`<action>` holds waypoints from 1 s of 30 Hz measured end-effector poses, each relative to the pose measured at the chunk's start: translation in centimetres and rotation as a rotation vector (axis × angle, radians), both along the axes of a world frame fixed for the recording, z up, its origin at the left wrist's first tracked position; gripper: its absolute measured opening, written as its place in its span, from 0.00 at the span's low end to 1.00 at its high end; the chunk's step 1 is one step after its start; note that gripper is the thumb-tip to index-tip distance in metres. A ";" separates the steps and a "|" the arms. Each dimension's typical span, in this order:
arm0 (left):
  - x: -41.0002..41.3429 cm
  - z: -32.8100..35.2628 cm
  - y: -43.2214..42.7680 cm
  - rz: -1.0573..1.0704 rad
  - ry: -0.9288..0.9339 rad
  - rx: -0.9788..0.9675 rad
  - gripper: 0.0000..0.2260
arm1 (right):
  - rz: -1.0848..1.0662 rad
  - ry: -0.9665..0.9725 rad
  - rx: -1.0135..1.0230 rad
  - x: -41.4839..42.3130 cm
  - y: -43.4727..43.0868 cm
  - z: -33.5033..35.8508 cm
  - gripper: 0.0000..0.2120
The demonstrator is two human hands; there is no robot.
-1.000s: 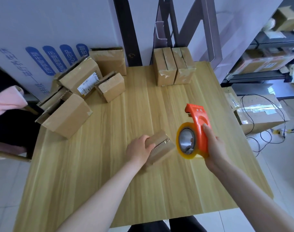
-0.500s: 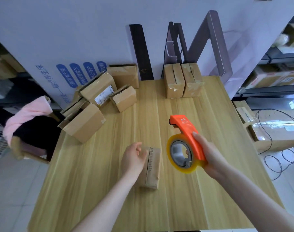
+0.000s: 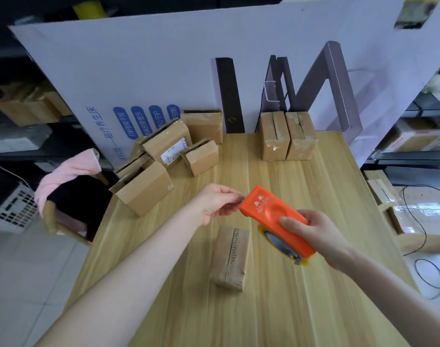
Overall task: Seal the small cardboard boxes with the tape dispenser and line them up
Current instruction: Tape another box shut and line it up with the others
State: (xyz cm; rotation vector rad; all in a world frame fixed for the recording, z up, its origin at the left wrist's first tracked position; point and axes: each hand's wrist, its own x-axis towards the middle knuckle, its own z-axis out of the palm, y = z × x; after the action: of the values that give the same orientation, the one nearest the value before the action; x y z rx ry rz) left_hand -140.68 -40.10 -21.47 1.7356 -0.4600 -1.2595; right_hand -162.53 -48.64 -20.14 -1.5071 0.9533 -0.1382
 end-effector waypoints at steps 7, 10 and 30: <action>0.0 -0.5 -0.5 0.046 -0.188 0.041 0.04 | 0.088 0.117 -0.261 0.8 0.9 0.5 0.15; -0.3 -1.4 -1.0 0.127 -0.221 0.040 0.07 | 0.105 0.192 -0.364 1.5 1.5 0.8 0.19; 3.0 -10.0 4.0 0.355 -0.296 0.183 0.03 | 0.295 0.767 -0.576 -0.4 -2.7 -3.0 0.19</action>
State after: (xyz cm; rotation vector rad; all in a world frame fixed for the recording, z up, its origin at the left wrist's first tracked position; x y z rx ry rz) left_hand -137.73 -36.14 -31.47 2.0639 -0.1924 -0.8162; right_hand -162.93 -51.30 -23.10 -2.2915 1.3391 0.4488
